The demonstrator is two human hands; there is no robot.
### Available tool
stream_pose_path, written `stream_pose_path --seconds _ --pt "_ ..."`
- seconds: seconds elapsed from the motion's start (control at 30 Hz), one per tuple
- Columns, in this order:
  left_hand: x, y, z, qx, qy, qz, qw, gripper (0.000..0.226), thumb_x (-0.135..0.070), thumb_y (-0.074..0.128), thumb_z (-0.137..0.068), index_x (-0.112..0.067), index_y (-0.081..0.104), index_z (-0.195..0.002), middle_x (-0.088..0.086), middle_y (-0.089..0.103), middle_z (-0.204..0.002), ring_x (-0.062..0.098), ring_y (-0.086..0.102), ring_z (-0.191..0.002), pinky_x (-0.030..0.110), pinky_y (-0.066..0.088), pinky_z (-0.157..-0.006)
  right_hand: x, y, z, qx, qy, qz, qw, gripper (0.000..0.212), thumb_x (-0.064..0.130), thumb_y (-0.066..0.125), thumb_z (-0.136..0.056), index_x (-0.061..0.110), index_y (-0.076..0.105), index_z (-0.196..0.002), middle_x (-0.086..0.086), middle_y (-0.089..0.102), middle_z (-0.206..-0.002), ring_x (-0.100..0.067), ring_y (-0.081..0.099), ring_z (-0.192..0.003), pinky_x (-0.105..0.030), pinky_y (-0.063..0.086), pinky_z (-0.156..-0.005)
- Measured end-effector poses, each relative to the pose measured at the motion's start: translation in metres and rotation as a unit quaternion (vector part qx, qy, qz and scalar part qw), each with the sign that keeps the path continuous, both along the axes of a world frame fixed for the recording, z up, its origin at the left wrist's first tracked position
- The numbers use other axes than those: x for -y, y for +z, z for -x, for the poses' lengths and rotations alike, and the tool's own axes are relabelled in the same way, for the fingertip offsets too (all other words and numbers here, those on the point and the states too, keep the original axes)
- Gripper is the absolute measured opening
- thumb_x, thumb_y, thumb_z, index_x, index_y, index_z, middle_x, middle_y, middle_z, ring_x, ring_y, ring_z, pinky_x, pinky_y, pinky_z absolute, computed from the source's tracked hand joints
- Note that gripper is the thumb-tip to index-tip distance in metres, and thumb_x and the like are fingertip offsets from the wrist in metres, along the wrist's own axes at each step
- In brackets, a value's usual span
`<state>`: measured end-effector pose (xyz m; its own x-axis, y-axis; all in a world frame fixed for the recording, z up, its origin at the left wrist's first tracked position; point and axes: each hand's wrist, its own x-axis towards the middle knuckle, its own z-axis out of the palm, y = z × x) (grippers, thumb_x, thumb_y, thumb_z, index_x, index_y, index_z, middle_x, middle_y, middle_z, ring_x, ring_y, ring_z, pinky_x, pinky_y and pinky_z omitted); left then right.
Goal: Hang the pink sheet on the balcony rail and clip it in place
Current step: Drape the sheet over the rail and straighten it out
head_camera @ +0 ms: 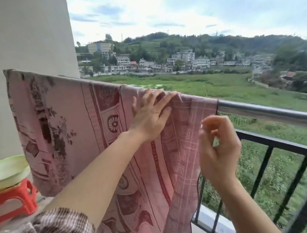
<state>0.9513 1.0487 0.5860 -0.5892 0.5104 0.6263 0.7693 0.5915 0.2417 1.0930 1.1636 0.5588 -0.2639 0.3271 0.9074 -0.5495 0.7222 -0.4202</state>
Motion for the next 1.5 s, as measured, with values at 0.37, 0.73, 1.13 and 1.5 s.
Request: stream_pose_path --seconds 0.37,0.73,1.13,1.5 --pt "0.157 -0.016 0.159 0.138 0.072 -0.203 0.967 0.074 -0.001 0.037 -0.092 -0.023 0.001 -0.153 -0.003 -0.001 -0.161 0.012 -0.003 -0.147 0.03 0.0 -0.119 0.122 0.084 0.217 0.35 -0.189 -0.221 0.891 0.036 0.034 0.045 -0.094 0.012 0.055 -0.122 -0.009 0.064 -0.118 -0.026 0.058 -0.104 -0.042 0.044 -0.09" --pt "0.39 -0.008 0.369 0.224 0.159 -0.112 0.955 0.065 -0.016 0.044 -0.094 -0.033 0.018 -0.151 -0.007 0.004 -0.161 0.02 0.004 -0.148 0.043 0.015 -0.119 0.309 0.076 0.434 0.36 -0.278 -0.392 0.799 0.041 0.038 0.042 -0.095 0.016 0.047 -0.129 -0.007 0.055 -0.125 -0.026 0.049 -0.119 -0.059 0.026 -0.107" --pt "0.552 -0.047 0.566 0.256 0.256 -0.168 0.917 0.047 -0.016 0.047 -0.093 -0.016 0.044 -0.14 0.008 0.043 -0.146 0.023 0.047 -0.125 0.026 0.037 -0.092 0.47 0.058 0.646 0.27 -0.113 -0.448 0.845 0.023 0.024 0.049 -0.091 0.01 0.06 -0.105 -0.008 0.062 -0.107 -0.026 0.057 -0.104 -0.039 0.044 -0.085" --pt "0.653 -0.11 0.729 0.348 0.287 -0.153 0.879 0.062 -0.037 0.058 -0.091 -0.004 0.041 -0.141 0.014 0.046 -0.143 0.031 0.045 -0.13 0.033 0.036 -0.102 0.586 -0.007 0.779 0.458 -0.08 -0.362 0.808 0.039 0.03 0.052 -0.094 0.014 0.04 -0.06 0.0 0.046 -0.057 -0.025 0.054 -0.059 -0.031 0.048 -0.053"
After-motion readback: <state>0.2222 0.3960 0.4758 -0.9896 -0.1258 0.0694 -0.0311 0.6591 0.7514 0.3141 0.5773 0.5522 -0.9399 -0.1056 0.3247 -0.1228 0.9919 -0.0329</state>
